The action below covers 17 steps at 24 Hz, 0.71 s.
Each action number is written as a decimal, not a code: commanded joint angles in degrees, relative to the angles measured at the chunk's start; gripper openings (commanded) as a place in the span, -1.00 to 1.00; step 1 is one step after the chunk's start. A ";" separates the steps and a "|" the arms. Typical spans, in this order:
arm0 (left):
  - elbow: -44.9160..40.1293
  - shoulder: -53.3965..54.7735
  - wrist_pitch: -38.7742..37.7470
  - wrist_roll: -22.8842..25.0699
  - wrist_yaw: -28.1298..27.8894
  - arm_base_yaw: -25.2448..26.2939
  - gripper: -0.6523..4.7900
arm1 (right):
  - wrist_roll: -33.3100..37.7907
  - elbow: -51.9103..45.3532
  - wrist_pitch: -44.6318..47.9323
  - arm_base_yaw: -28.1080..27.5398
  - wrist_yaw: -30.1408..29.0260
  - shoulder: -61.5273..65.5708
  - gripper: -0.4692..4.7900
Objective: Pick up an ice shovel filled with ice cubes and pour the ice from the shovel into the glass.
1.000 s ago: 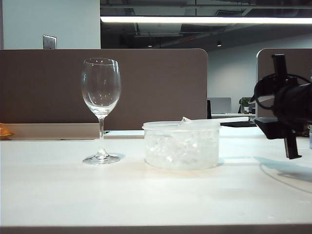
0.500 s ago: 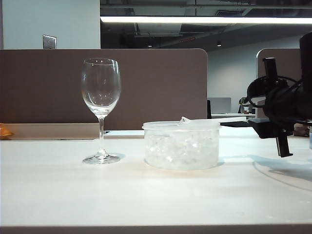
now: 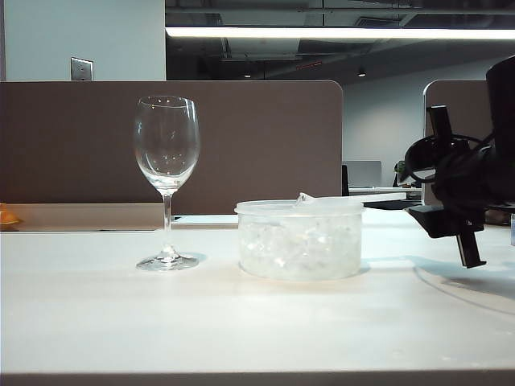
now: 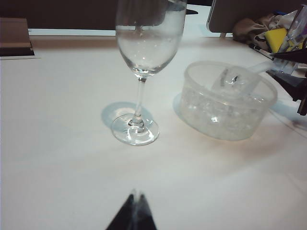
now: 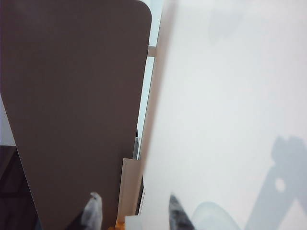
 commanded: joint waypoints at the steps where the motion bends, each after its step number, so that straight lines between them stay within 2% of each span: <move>1: 0.04 0.04 0.02 0.20 0.42 0.07 -0.78 | -0.42 0.44 0.70 -0.02 -1.49 -0.17 -0.14; 12: 0.04 0.04 0.02 0.22 0.42 0.07 -0.78 | -0.39 1.29 0.72 0.00 -2.78 -0.17 -0.14; 17: 0.04 0.04 0.02 0.20 0.42 0.07 -0.78 | -0.37 1.33 -0.39 0.00 -5.11 -0.17 -0.18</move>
